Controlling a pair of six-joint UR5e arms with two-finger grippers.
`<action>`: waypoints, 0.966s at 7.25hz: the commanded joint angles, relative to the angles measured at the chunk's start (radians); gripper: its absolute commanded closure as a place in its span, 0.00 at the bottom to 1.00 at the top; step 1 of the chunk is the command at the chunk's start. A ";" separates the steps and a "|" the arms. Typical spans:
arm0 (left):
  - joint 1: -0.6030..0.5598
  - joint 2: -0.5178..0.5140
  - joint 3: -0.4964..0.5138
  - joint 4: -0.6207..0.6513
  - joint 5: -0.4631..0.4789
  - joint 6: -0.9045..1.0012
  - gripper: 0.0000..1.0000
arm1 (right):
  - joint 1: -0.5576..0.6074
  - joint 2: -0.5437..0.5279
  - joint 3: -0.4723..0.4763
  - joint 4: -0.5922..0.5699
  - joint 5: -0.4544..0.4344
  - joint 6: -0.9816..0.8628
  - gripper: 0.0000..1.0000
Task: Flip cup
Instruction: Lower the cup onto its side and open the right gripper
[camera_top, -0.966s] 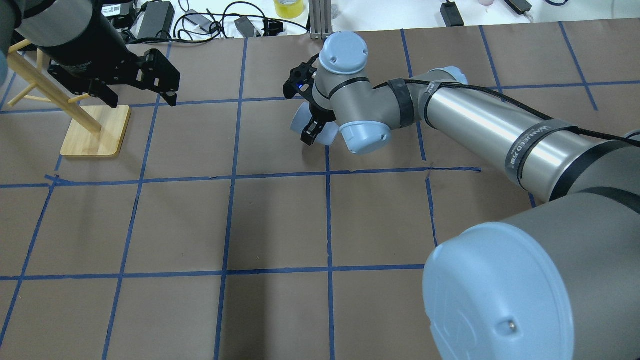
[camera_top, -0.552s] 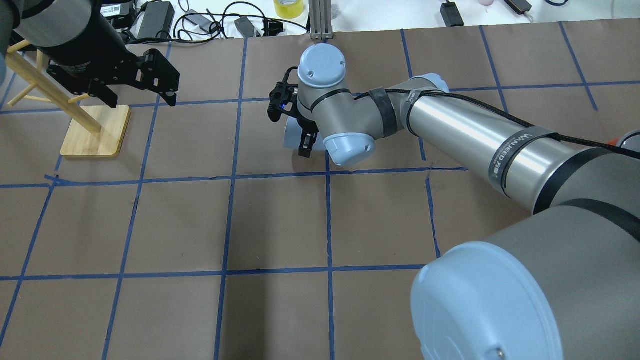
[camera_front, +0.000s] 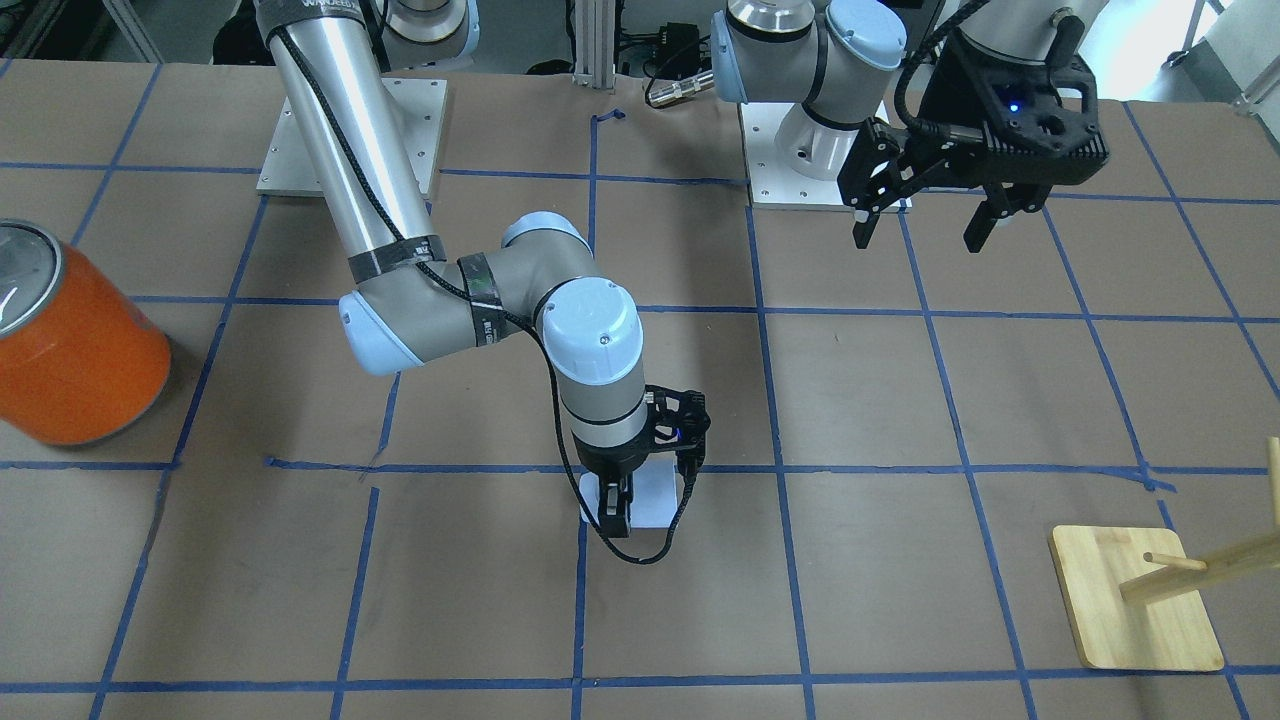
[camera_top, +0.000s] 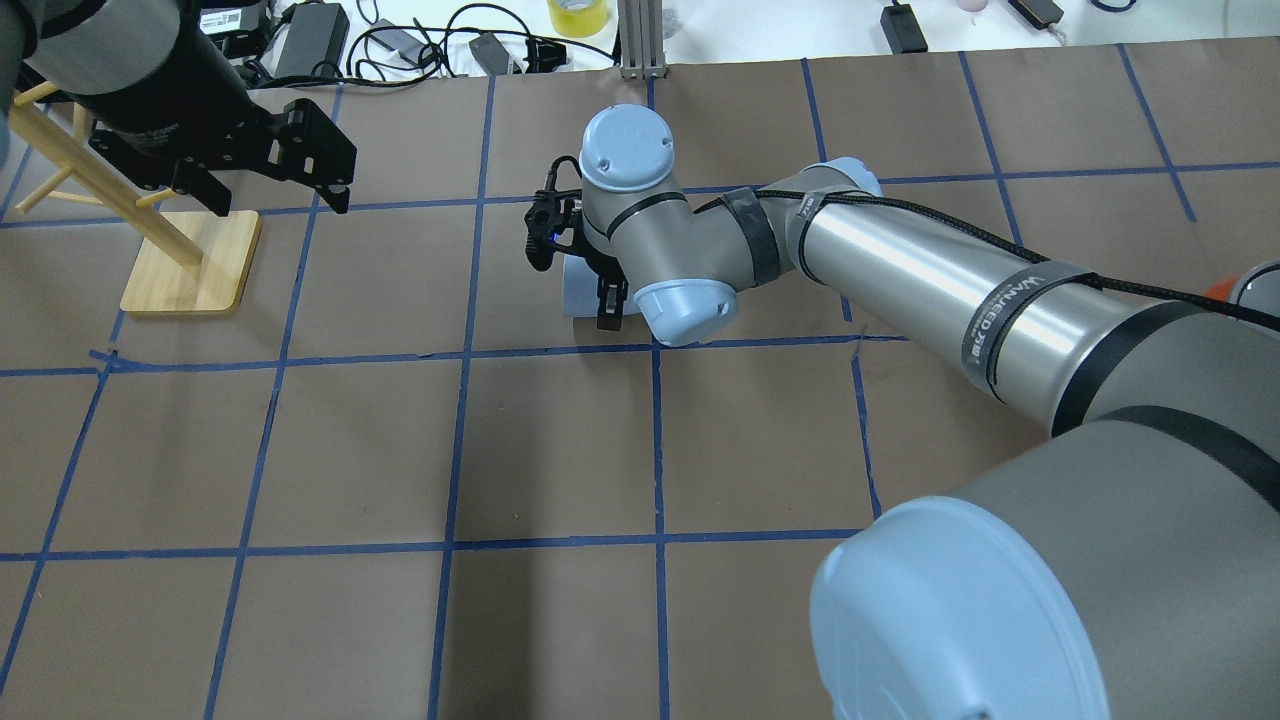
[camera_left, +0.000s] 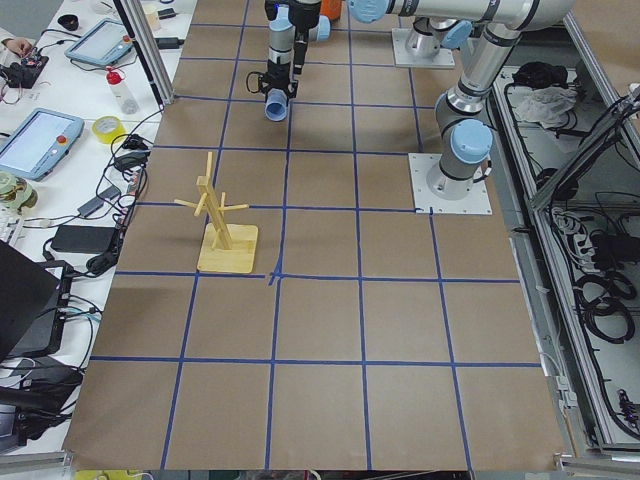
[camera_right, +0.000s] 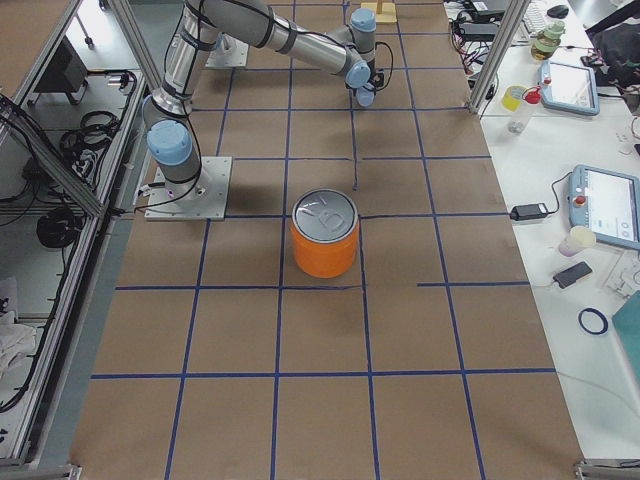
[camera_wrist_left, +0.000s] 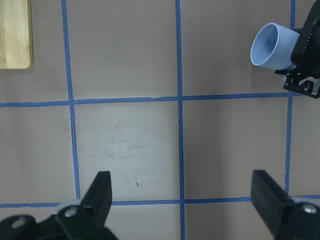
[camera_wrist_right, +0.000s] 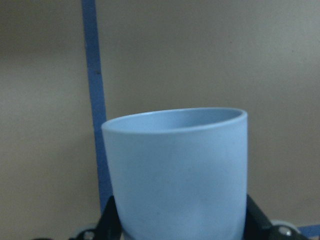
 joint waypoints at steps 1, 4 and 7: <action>0.000 -0.004 -0.001 0.000 -0.001 0.000 0.00 | 0.002 -0.003 0.010 0.010 0.004 -0.001 0.31; 0.000 -0.003 -0.001 0.000 -0.003 0.000 0.00 | -0.009 -0.035 0.005 0.087 0.013 -0.004 0.00; 0.003 0.003 0.000 -0.009 -0.004 0.018 0.00 | -0.045 -0.214 0.001 0.296 -0.001 0.027 0.00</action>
